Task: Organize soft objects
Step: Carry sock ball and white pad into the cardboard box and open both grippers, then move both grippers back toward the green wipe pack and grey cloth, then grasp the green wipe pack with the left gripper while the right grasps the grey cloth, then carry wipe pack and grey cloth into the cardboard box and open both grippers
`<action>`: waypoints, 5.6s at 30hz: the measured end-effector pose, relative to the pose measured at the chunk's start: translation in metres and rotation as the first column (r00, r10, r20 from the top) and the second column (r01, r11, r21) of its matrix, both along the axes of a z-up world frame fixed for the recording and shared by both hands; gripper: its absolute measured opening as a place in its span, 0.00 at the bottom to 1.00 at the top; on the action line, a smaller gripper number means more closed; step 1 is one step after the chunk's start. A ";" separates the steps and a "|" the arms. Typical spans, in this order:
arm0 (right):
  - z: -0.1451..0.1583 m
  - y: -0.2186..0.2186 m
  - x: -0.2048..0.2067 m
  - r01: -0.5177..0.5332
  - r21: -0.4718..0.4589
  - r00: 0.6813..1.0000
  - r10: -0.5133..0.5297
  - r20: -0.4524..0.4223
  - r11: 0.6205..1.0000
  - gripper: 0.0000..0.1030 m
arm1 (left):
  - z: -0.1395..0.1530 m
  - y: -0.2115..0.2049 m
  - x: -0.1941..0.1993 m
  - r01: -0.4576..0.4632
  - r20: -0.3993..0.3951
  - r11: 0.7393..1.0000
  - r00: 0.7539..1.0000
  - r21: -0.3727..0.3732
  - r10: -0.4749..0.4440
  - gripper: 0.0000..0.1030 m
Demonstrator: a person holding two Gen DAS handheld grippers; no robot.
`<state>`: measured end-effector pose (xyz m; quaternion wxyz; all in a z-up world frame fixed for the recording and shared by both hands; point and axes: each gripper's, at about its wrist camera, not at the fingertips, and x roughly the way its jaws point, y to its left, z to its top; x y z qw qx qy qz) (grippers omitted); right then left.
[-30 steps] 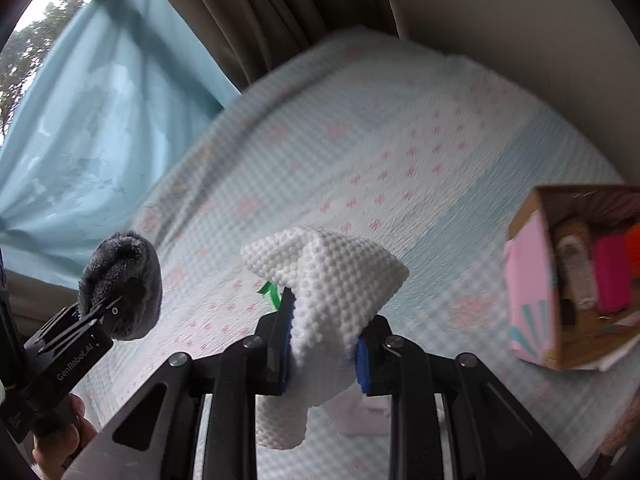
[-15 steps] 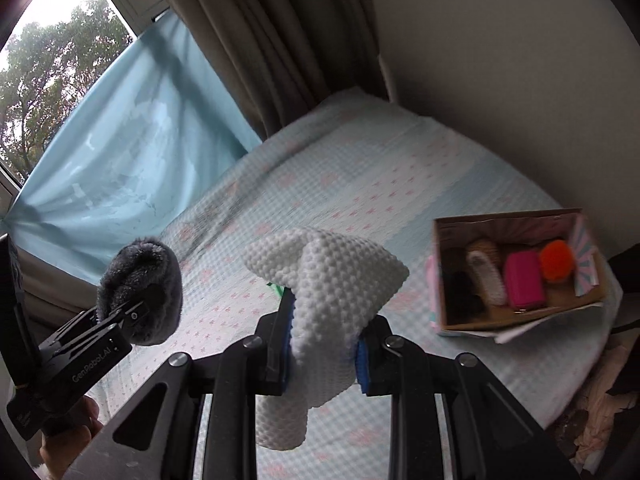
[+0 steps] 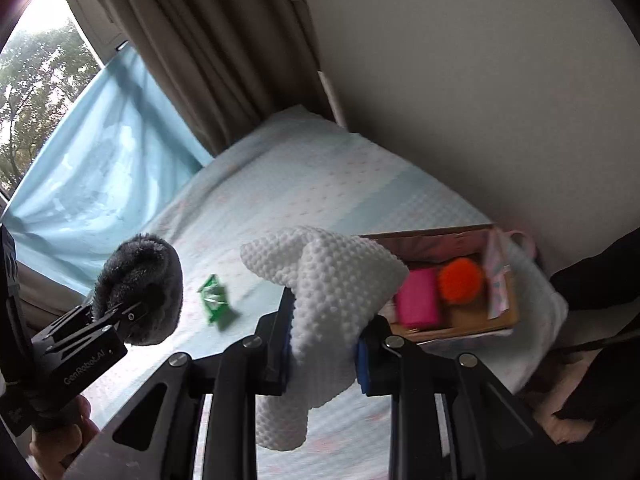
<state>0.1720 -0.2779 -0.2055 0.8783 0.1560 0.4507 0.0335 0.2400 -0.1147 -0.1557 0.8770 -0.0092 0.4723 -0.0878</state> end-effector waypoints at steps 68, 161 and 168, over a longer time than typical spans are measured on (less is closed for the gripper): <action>-0.079 -0.100 0.080 0.049 -0.121 0.989 -0.065 -0.130 0.991 0.96 | -0.084 -0.111 0.077 0.108 -0.113 0.985 0.989 0.133 -0.093 0.99; -0.329 0.288 0.027 -0.126 -0.221 0.987 0.101 -0.122 0.967 0.26 | -0.321 0.247 0.171 -0.023 -0.277 0.997 0.960 0.071 0.042 0.41; -0.306 0.269 0.020 -0.122 -0.179 0.989 0.104 -0.107 0.976 0.11 | -0.282 0.248 0.143 -0.034 -0.238 0.996 0.970 0.086 0.054 0.40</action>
